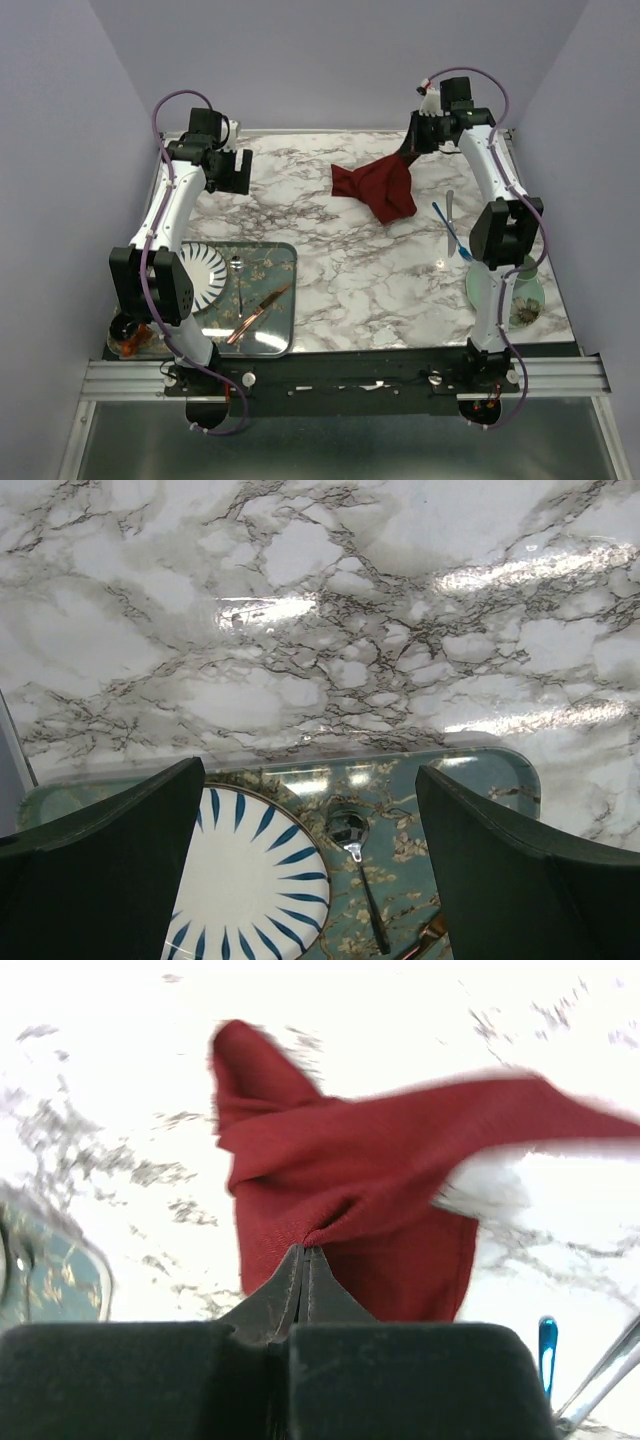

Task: Fold the napkin into a case and place the utensils inside
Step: Move the crumpled napkin to the center of the board, then pick up the crumpled napkin from the center of the board.

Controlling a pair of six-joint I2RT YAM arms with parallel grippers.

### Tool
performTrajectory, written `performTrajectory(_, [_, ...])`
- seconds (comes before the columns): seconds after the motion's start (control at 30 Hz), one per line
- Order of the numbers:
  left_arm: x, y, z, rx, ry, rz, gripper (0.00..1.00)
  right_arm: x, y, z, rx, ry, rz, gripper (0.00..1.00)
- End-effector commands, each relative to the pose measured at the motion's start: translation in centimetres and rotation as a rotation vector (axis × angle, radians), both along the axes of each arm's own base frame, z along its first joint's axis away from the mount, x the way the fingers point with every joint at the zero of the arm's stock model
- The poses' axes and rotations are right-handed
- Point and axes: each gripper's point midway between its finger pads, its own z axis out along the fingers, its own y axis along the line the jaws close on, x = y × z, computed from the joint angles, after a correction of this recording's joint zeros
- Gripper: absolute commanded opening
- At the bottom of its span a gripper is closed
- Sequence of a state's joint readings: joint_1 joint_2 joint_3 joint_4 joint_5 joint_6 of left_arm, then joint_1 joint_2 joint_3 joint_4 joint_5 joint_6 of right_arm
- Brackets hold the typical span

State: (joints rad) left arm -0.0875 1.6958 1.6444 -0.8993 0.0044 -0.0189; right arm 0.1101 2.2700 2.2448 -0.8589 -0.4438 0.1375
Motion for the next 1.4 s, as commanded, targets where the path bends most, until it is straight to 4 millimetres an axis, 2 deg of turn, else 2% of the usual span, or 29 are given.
performTrajectory(0.0, [0.6, -1.2, 1.9, -0.042, -0.055, -0.052, 0.99, -3.0, 4.1, 2.8, -0.049, -0.160, 0.303, 0.01])
performTrajectory(0.03, [0.6, -1.2, 1.9, -0.031, -0.058, -0.072, 0.99, -3.9, 5.0, 3.8, -0.054, -0.192, 0.352, 0.01])
performTrajectory(0.07, [0.5, -1.3, 2.2, -0.033, -0.068, -0.079, 0.99, -5.0, 5.7, 3.8, -0.063, -0.197, 0.403, 0.01])
performTrajectory(0.1, [0.2, -1.4, 1.9, -0.039, -0.058, -0.086, 0.99, -6.7, 7.5, 3.0, -0.079, -0.214, 0.518, 0.01])
performTrajectory(0.13, [0.0, -1.6, 1.8, -0.046, -0.056, -0.095, 0.99, -8.2, 8.3, 3.8, -0.090, -0.245, 0.580, 0.01])
performTrajectory(0.2, [-0.6, -2.2, 1.5, -0.078, -0.044, -0.126, 0.99, -11.5, 11.0, 3.4, -0.140, -0.312, 0.773, 0.01])
performTrajectory(0.23, [-0.8, -2.5, 1.4, -0.093, -0.040, -0.134, 0.99, -13.9, 11.2, 1.1, -0.153, -0.272, 0.845, 0.01])
performTrajectory(0.27, [-1.2, -3.1, 1.5, -0.130, -0.036, -0.154, 0.99, -15.7, 11.7, 1.9, -0.169, -0.318, 0.911, 0.01])
performTrajectory(0.3, [-1.6, -3.3, 1.0, -0.148, -0.019, -0.157, 0.99, -17.6, 12.6, 1.3, -0.210, -0.369, 1.031, 0.01])
performTrajectory(0.33, [-1.8, -3.7, 0.8, -0.166, -0.010, -0.168, 0.99, -19.8, 12.3, -1.0, -0.224, -0.327, 1.087, 0.01])
performTrajectory(0.4, [-2.3, -4.5, 0.3, -0.211, 0.005, -0.192, 0.99, -21.4, 12.0, -1.1, -0.276, -0.382, 1.170, 0.01])
performTrajectory(0.43, [-2.5, -4.8, 0.1, -0.226, 0.011, -0.204, 0.99, -21.6, 11.7, -1.2, -0.285, -0.376, 1.169, 0.01])
performTrajectory(0.47, [-2.4, -5.2, 0.2, -0.243, 0.002, -0.216, 0.99, -21.7, 11.4, -1.0, -0.292, -0.366, 1.164, 0.13])
performTrajectory(0.53, [-2.5, -6.5, 0.2, -0.309, 0.004, -0.253, 0.99, -21.3, 10.7, -0.5, -0.306, -0.330, 1.120, 0.30])
performTrajectory(0.57, [-2.5, -7.0, 0.2, -0.336, 0.000, -0.270, 0.99, -21.1, 10.5, 0.5, -0.293, -0.328, 1.096, 0.53])
performTrajectory(0.63, [-1.8, -8.5, 0.5, -0.382, -0.026, -0.325, 0.99, -20.2, 9.6, 1.9, -0.242, -0.303, 0.993, 0.66])
performTrajectory(0.7, [-0.8, -9.7, 0.8, -0.390, -0.054, -0.362, 0.99, -19.1, 8.3, 3.3, -0.188, -0.283, 0.895, 0.73])
performTrajectory(0.77, [-0.6, -11.9, 1.0, -0.388, -0.067, -0.418, 0.99, -18.4, 7.0, 3.8, -0.153, -0.243, 0.825, 0.73])
performTrajectory(0.8, [-0.1, -12.8, 1.1, -0.381, -0.080, -0.445, 0.98, -17.5, 5.5, 3.8, -0.128, -0.203, 0.744, 0.73])
performTrajectory(0.83, [-0.4, -14.7, 1.2, -0.377, -0.084, -0.498, 0.98, -17.0, 4.9, 4.2, -0.120, -0.192, 0.711, 0.73])
performTrajectory(0.93, [-0.7, -17.8, 0.7, -0.351, -0.106, -0.616, 0.94, -15.6, 1.7, 3.2, -0.081, -0.076, 0.557, 0.73])
performTrajectory(0.97, [-1.7, -20.1, 0.3, -0.329, -0.106, -0.683, 0.92, -15.2, 0.8, 2.4, -0.075, -0.036, 0.512, 0.73])
performTrajectory(1.03, [-2.2, -22.1, -0.9, -0.268, -0.134, -0.775, 0.87, -14.5, -1.5, 1.3, -0.060, 0.038, 0.395, 0.73])
performTrajectory(1.07, [-3.7, -24.8, -1.2, -0.251, -0.140, -0.856, 0.86, -14.2, -2.2, 0.7, -0.061, 0.064, 0.357, 0.73])
performTrajectory(1.1, [-3.7, -25.9, -1.8, -0.208, -0.162, -0.914, 0.85, -13.8, -3.4, -0.4, -0.059, 0.107, 0.309, 0.72])
performTrajectory(1.17, [-5.1, -28.5, -2.4, -0.174, -0.173, -1.024, 0.84, -13.5, -4.5, -1.3, -0.047, 0.160, 0.245, 0.72])
performTrajectory(1.2, [-6.3, -30.9, -3.2, -0.143, -0.181, -1.088, 0.83, -13.3, -5.2, -1.8, -0.055, 0.180, 0.212, 0.72])
performTrajectory(1.27, [-7.3, -32.9, -3.9, -0.096, -0.208, -1.182, 0.83, -13.0, -5.5, -2.0, -0.072, 0.174, 0.194, 0.72])
performTrajectory(1.37, [-9.7, -36.5, -5.8, -0.047, -0.218, -1.339, 0.84, -12.8, -7.1, -2.3, -0.089, 0.187, 0.137, 0.72])
